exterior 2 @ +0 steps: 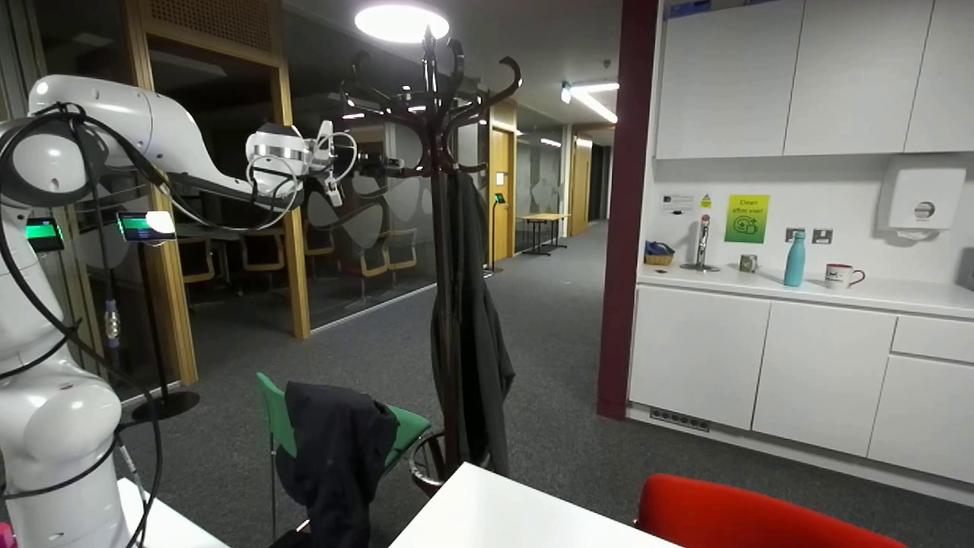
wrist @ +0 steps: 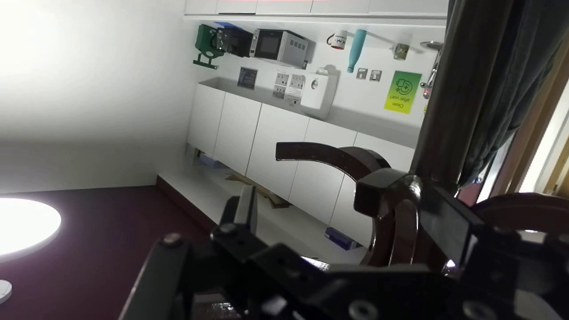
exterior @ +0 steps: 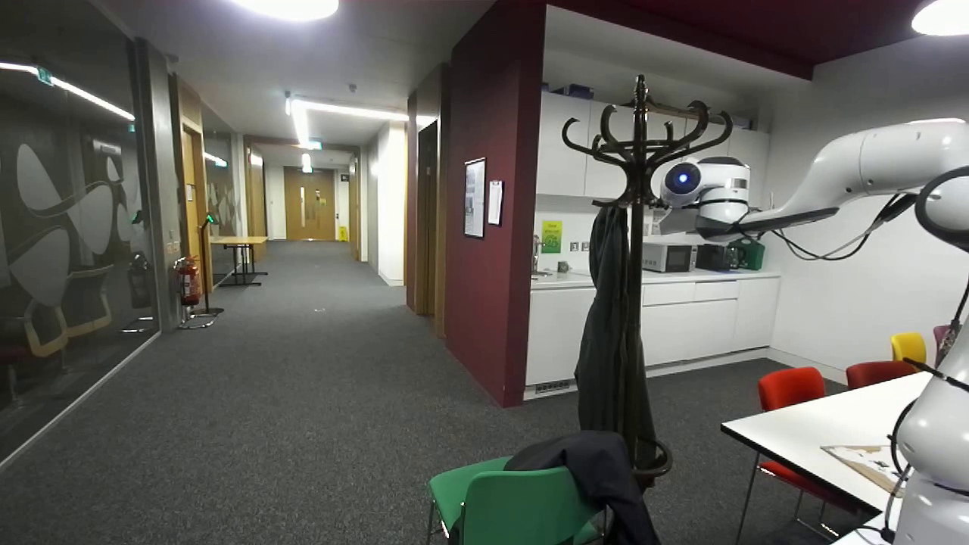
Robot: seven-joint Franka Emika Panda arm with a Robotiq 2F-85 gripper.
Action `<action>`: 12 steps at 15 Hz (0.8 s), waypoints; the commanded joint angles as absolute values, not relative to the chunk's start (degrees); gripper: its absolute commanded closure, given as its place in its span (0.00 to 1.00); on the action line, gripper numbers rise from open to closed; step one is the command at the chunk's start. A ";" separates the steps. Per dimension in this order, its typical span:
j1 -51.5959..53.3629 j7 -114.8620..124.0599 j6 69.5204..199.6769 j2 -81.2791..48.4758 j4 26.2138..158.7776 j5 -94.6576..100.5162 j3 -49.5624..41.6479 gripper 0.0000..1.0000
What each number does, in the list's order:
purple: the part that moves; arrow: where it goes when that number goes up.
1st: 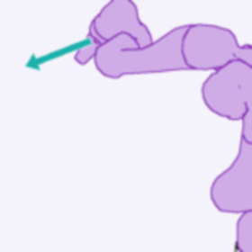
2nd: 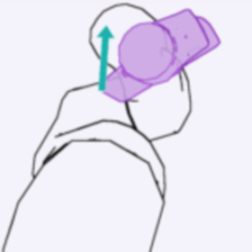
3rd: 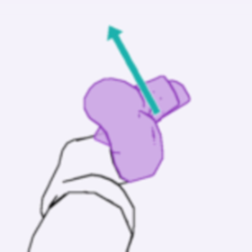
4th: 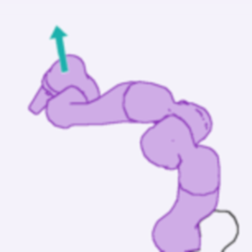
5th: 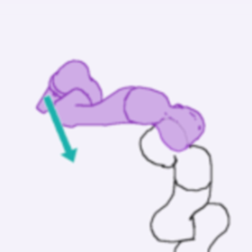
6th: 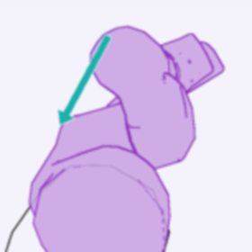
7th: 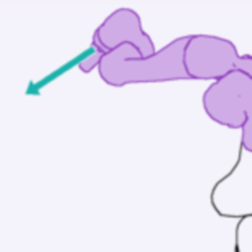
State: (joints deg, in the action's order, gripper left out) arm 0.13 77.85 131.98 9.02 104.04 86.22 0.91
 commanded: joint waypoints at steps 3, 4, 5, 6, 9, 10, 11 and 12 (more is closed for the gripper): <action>-0.11 77.51 133.07 5.93 99.76 88.18 0.53 0.00; -0.13 77.49 133.01 5.50 99.30 88.29 0.51 0.00; -0.17 77.44 132.99 5.10 98.82 88.36 0.47 0.00; -0.18 77.43 132.98 4.78 98.45 88.45 0.45 0.00; -0.37 77.43 133.00 4.32 97.83 88.32 0.17 0.00; -0.44 77.43 132.95 4.25 97.77 88.20 0.04 0.00; -0.50 77.43 132.86 4.23 97.75 88.12 -0.11 0.00; -0.61 77.43 132.85 4.38 97.95 87.99 -0.32 0.00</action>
State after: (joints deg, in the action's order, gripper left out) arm -0.07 77.83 131.98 5.13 99.69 86.88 0.27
